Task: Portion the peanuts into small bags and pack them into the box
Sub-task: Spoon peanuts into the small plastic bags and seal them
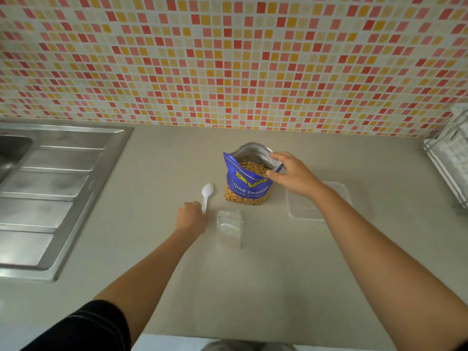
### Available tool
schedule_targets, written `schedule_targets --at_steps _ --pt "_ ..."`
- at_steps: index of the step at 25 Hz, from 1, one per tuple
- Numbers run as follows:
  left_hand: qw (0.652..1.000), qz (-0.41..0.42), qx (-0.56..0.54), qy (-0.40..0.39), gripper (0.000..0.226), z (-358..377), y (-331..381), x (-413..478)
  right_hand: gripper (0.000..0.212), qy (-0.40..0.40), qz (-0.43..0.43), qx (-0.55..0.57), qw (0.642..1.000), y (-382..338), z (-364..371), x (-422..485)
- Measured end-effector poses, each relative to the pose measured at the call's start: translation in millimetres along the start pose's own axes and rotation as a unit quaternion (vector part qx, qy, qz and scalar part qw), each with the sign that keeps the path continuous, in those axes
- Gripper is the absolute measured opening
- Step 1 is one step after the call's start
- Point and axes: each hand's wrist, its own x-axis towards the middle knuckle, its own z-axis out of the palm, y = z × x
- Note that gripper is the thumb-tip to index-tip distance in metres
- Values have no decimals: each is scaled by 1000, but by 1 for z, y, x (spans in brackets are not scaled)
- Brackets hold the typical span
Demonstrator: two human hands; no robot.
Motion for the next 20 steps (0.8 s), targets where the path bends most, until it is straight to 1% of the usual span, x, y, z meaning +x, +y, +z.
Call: schedule_targets --at_steps 2,3,5,6,7,8,9,11,12,14,16,17,18,20 --pt "999 -8 -45 -4 11 -4 -4 0 54 1 -2 4 1000 1 1 -1" --pt "997 -9 -74 15 10 -9 -5 0 54 1 0 7 1000 1 1 -1" --pt "982 -5 -163 91 14 -27 -3 1 54 0 2 19 1000 1 3 -2" --pt "963 10 -234 134 15 -41 3 2 55 1 3 26 1000 1 3 -2" --pt "936 34 -310 166 14 -56 9 3 55 2 5 33 999 2 4 -2" --pt "907 61 -374 182 14 -72 16 2 56 2 8 39 999 2 4 -2" --pt "883 96 -422 180 16 -88 24 -1 57 2 9 44 999 2 4 -3" --pt "841 172 -489 152 17 -110 39 -6 58 3 14 55 998 1 5 -3" --pt "827 196 -509 139 18 -116 46 -7 59 3 22 65 998 0 5 -3" --pt "810 215 -530 129 15 -122 58 -8 60 3 35 83 996 0 4 -1" --pt "812 228 -520 135 7 -121 70 -7 60 4 41 93 995 0 4 -1" --pt "824 244 -491 145 6 -120 76 -6 60 5 41 95 995 0 5 0" --pt "844 268 -435 161 10 -118 82 -5 60 5 43 95 995 1 5 1" --pt "886 328 -276 179 17 -112 96 -5 60 5 45 100 994 3 6 2"
